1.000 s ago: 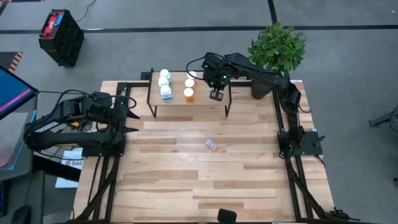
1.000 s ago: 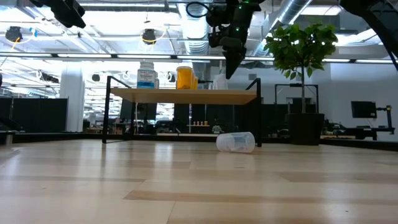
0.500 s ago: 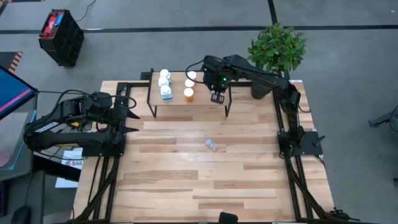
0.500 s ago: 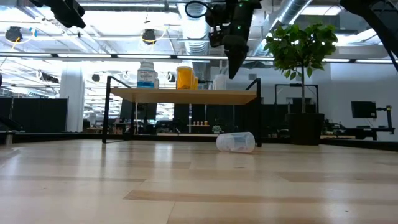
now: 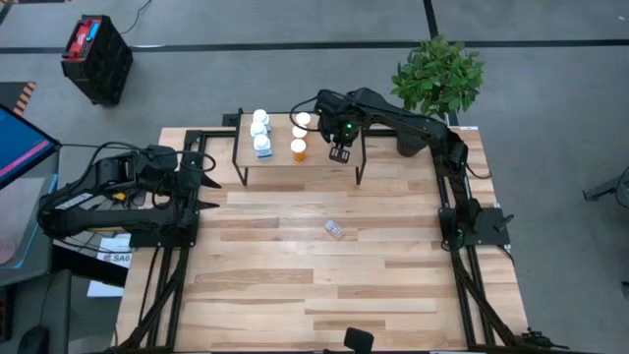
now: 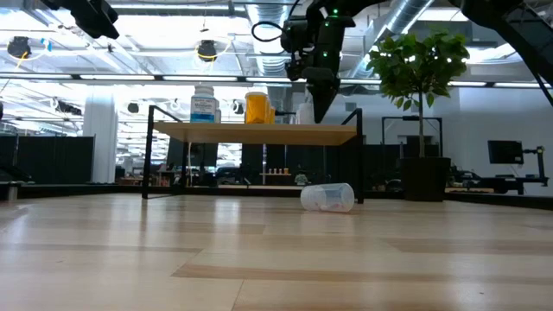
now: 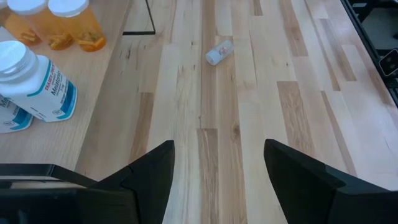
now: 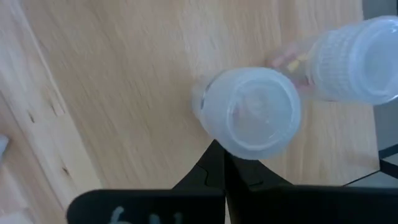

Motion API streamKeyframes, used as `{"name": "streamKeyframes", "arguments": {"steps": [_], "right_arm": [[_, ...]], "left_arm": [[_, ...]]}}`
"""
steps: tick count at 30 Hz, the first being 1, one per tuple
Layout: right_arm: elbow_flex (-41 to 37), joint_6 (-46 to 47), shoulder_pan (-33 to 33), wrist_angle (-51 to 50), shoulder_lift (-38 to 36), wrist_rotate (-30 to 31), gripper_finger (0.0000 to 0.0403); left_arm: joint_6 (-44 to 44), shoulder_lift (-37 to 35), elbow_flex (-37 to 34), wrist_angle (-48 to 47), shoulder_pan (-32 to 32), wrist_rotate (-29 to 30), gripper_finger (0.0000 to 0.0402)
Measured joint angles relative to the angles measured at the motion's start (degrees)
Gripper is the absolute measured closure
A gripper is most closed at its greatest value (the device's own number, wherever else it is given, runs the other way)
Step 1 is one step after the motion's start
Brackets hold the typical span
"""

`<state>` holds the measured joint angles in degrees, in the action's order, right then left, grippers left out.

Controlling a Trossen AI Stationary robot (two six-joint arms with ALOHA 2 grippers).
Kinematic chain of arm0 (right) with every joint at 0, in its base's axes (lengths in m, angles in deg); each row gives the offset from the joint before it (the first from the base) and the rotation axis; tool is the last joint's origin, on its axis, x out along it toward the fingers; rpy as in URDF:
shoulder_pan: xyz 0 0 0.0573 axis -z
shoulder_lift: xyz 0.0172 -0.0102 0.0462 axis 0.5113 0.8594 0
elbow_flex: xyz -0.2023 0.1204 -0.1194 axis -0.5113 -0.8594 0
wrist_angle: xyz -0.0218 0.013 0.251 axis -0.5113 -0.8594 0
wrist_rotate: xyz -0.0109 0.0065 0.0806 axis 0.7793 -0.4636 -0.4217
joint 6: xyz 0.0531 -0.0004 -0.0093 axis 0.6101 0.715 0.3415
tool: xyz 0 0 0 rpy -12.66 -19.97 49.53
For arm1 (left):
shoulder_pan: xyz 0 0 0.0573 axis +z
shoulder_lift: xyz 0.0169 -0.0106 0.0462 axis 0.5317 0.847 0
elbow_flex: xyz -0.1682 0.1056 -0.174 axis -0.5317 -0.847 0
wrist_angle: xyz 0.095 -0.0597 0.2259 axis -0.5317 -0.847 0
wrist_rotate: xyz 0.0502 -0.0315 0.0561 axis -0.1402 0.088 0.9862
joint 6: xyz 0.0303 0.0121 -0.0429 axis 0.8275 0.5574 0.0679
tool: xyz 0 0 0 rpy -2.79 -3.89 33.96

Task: Pick and place medicine bottles onto shelf by color
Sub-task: Adjust the pill bottles on the shelf

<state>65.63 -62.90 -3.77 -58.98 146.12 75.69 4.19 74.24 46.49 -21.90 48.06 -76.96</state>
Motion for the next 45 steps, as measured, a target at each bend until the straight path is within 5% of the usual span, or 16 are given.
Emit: {"name": "streamKeyframes", "arguments": {"steps": [14,21,36,45], "right_arm": [[0.2,-0.3,0.0,3.8,0.0,0.1,0.039],[0.2,1.8,-0.9,-2.0,0.0,0.1,0.039],[0.2,1.4,-14.3,-14.1,0.0,-0.6,0.0391],[0.1,0.8,-19.3,-14.1,-3.3,-3.3,0.0391]], "left_arm": [[0.1,0.0,0.0,0.0,0.0,0.0,0.0168],[-0.2,0.0,0.0,0.0,0.0,0.0,0.0168],[-0.8,0.0,0.0,0.0,0.0,0.4,0.0168],[-7.0,5.6,0.0,2.9,0.0,19.9,0.0168]]}}
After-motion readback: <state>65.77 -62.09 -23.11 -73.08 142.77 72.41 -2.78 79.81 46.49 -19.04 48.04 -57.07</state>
